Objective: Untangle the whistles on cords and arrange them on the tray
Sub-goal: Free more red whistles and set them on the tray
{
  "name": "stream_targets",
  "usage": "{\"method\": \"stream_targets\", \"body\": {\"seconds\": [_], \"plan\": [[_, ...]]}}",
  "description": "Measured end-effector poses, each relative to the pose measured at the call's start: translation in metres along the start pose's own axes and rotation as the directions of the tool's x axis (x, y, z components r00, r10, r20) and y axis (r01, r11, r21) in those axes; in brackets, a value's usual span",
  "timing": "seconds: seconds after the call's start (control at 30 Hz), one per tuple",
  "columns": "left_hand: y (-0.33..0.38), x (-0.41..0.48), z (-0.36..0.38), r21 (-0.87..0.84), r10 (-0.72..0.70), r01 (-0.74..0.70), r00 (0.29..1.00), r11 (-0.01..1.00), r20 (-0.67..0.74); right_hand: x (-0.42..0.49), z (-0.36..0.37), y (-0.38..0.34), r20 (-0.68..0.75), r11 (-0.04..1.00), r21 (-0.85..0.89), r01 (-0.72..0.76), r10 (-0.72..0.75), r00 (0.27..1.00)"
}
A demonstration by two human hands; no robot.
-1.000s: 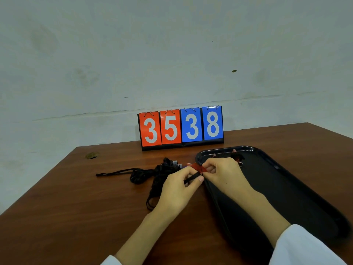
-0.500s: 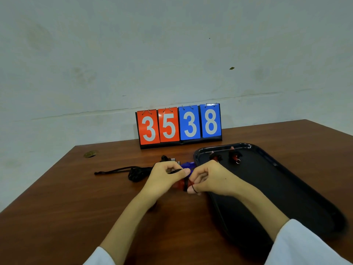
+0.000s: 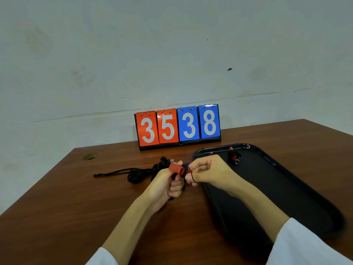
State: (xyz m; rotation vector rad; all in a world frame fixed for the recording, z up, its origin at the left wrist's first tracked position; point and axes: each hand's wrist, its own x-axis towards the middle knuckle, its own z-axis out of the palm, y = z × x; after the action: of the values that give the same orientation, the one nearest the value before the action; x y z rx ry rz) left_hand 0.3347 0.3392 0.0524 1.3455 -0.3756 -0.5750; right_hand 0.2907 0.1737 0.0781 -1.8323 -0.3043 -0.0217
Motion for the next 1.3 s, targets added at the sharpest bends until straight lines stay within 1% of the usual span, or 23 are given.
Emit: {"method": "stream_targets", "body": {"seconds": [0.07,0.13,0.2,0.23,0.4,0.47,0.53,0.6,0.73,0.83,0.9,0.97,1.07,1.17,1.23,1.3], "plan": [[-0.001,0.0,0.002,0.0,-0.004,0.004,1.0,1.0,0.016,0.0,-0.001,0.0,-0.063,1.0,0.017,0.015,-0.014,0.998],[-0.002,0.0,0.005,0.008,0.008,-0.008,0.999,1.0,0.032,0.0,-0.005,-0.002,-0.172,0.998,0.052,0.031,-0.021,0.985],[-0.003,0.0,0.006,0.017,0.043,-0.044,0.999,0.999,0.03,0.0,-0.009,-0.003,-0.295,0.999,0.034,0.039,-0.027,0.955],[-0.002,0.0,0.007,0.025,0.059,-0.059,0.998,0.998,0.021,0.0,-0.011,-0.004,-0.334,0.999,0.005,0.035,-0.032,0.942],[0.0,-0.002,0.014,0.108,0.129,-0.123,0.99,0.986,-0.051,0.001,-0.013,-0.002,-0.435,0.992,-0.122,-0.019,-0.036,0.9],[0.0,-0.003,0.016,0.169,0.156,-0.142,0.985,0.975,-0.074,0.002,-0.013,0.003,-0.491,0.973,-0.224,-0.061,-0.059,0.869],[-0.001,-0.003,0.018,0.246,0.198,-0.167,0.974,0.955,-0.107,0.002,-0.011,0.008,-0.511,0.927,-0.36,-0.104,-0.103,0.853],[0.0,-0.003,0.02,0.349,0.255,-0.195,0.957,0.917,-0.135,0.002,-0.01,0.013,-0.495,0.873,-0.47,-0.128,-0.141,0.857],[-0.001,-0.005,0.021,0.546,0.385,-0.247,0.91,0.801,-0.154,0.002,-0.009,0.015,-0.435,0.791,-0.595,-0.14,-0.171,0.884],[0.001,-0.006,0.022,0.595,0.451,-0.284,0.88,0.752,-0.149,0.002,-0.009,0.016,-0.348,0.709,-0.693,-0.135,-0.164,0.923],[0.003,-0.007,0.022,0.639,0.52,-0.311,0.838,0.704,-0.165,0.003,-0.009,0.016,-0.295,0.698,-0.705,-0.126,-0.126,0.947],[0.006,-0.009,0.021,0.682,0.577,-0.331,0.8,0.652,-0.164,0.005,-0.009,0.016,-0.248,0.714,-0.692,-0.105,-0.098,0.964],[0.008,-0.01,0.017,0.724,0.605,-0.342,0.786,0.599,-0.129,0.006,-0.009,0.016,-0.165,0.766,-0.634,-0.101,-0.007,0.986],[0.01,-0.006,0.008,0.753,0.615,-0.336,0.78,0.565,-0.114,0.005,-0.009,0.017,-0.074,0.874,-0.471,-0.116,0.092,0.993],[0.01,-0.004,0.002,0.751,0.606,-0.331,0.787,0.572,-0.115,0.003,-0.009,0.016,-0.007,0.93,-0.341,-0.134,0.14,0.99],[0.01,-0.003,-0.001,0.737,0.584,-0.327,0.804,0.591,-0.112,0.001,-0.009,0.012,0.071,0.959,-0.248,-0.139,0.161,0.984]]}}
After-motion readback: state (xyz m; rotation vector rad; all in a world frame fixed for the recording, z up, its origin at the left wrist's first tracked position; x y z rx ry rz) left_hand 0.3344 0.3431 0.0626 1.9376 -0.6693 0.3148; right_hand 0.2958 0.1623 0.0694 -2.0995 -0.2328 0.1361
